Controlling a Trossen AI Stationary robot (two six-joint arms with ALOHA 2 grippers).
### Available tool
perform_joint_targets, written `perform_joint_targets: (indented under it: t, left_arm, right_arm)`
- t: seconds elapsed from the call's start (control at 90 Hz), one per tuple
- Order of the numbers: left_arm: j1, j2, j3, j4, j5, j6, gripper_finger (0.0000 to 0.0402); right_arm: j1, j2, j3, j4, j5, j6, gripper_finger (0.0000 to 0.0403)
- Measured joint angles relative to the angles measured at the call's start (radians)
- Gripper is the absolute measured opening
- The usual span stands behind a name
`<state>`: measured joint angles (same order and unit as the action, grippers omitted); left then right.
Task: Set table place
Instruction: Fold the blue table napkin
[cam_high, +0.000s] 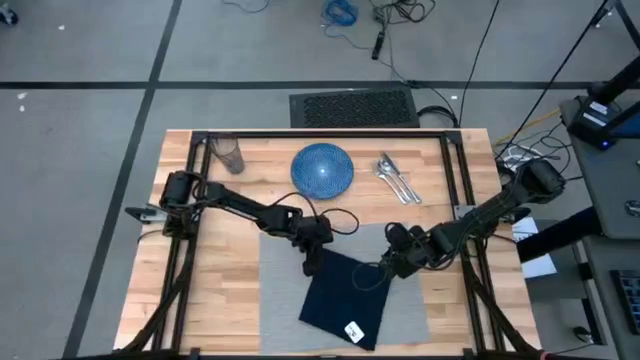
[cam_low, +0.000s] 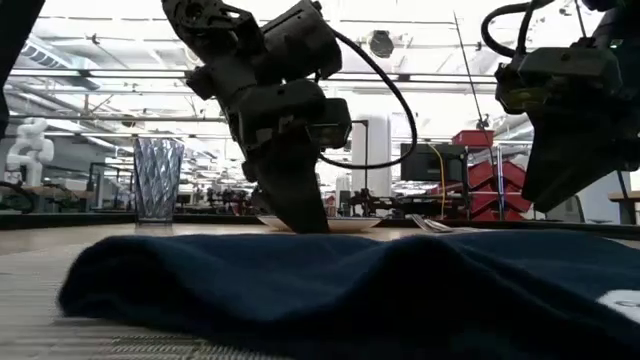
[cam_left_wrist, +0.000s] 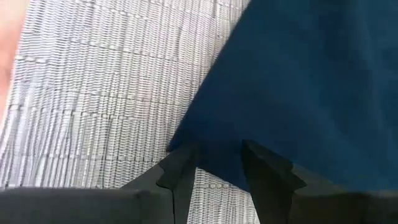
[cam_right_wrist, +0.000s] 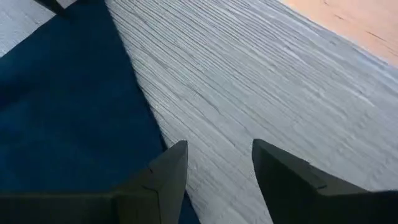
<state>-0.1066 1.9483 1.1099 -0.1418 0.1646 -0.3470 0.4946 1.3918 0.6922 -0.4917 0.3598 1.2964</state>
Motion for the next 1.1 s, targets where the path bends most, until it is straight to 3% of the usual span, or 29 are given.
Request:
perform_joint_targets:
  t: [0.233,0.444,0.633,0.867,1.1]
  left_arm:
    - [-0.040,0.036,0.002,-0.004,-0.075,0.012,0.0108]
    - [-0.042,0.037,0.012,-0.025,-0.103,-0.063,0.0010]
    - [-0.045,0.023,0.047,-0.048,-0.071,-0.077,0.0001]
    - [-0.027,-0.005,0.077,-0.219,-0.080,-0.036,0.0000]
    - [-0.021,-0.020,0.079,-0.331,-0.138,0.019,0.0000]
  right_arm:
    - [0.000,0.000,0.000,-0.002,0.000,0.000,0.0167]
    - [0.000,0.000,0.000,-0.008,0.001,0.000,0.0167]
    - [0.000,0.000,0.000,-0.008,0.001,0.004,0.0167]
    - [0.000,0.000,0.000,-0.009,0.002,0.020,0.0167]
    - [0.000,0.000,0.000,-0.009,0.002,0.027,0.0167]
